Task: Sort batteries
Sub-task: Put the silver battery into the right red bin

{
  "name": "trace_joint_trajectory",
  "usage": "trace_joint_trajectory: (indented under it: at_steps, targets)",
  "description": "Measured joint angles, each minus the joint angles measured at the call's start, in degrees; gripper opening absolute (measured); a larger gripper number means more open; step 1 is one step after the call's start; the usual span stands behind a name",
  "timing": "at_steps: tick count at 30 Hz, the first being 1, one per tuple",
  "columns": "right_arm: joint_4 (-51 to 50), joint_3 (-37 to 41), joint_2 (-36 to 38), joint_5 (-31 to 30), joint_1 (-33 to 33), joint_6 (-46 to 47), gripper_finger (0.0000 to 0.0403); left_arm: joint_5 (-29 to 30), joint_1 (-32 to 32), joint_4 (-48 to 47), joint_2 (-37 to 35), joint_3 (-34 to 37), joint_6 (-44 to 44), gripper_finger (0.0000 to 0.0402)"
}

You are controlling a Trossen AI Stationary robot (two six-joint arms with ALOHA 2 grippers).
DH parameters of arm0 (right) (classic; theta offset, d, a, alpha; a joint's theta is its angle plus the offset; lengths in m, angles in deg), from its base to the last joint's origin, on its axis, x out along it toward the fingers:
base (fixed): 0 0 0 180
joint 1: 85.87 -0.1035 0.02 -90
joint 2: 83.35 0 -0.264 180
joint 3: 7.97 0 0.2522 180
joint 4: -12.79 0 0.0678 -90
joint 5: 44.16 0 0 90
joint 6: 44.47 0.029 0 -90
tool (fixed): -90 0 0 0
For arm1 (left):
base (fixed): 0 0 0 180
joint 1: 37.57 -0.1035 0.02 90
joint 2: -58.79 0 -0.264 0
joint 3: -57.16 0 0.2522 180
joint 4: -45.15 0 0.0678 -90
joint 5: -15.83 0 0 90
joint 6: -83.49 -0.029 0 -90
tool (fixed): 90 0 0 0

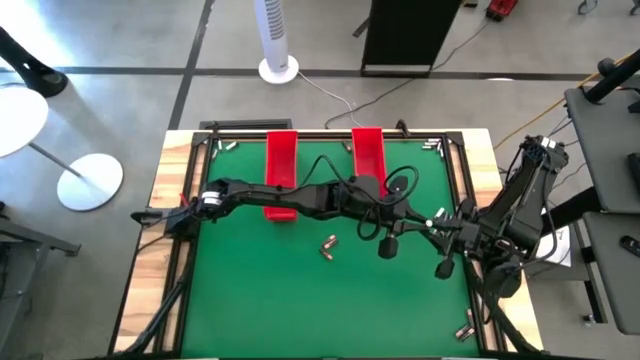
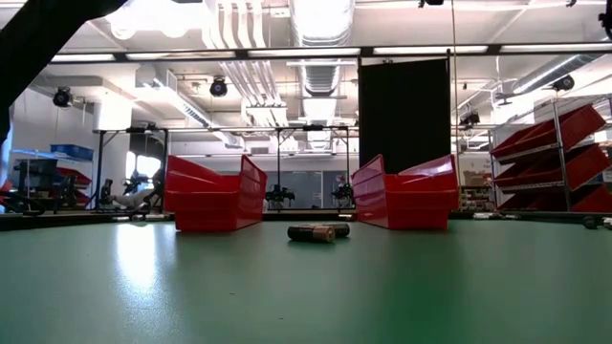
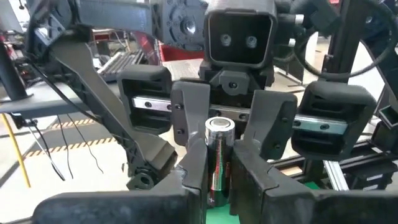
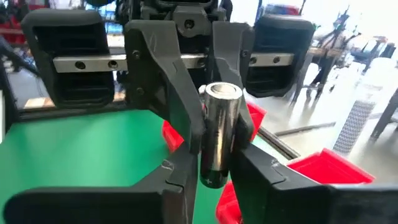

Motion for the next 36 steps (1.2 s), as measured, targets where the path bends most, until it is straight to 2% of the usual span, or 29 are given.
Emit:
trace_joint_trajectory:
  at_steps: [6,15,23,28,32,36]
  targets:
    - [0.0,0.0,0.0,-0.2,0.0,0.0,0.0097,0.0,0.0,0.2,0.1,0.0,0.0,0.0030]
    - [0.2,0.0,0.0,-0.7,0.0,-0.3,0.0050,0.1,0.0,0.5,0.1,0.0,-0.1,0.0030]
    - [-0.2,0.0,0.0,-0.7,0.0,-0.4,0.0051,0.2,0.0,0.6,0.1,0.0,-0.1,0.0033]
    - [-0.6,0.0,0.0,-0.6,0.1,-0.7,0.0045,4.5,0.2,-0.6,0.0,0.0,-1.1,0.0071]
    - [-0.3,0.0,0.0,0.0,0.3,-1.5,0.0045,5.1,0.3,-1.7,-0.9,0.0,-2.8,0.0116]
    - [-0.1,0.0,0.0,2.0,0.9,-2.5,0.0046,5.6,0.8,-8.3,-4.6,0.1,-5.2,0.0154]
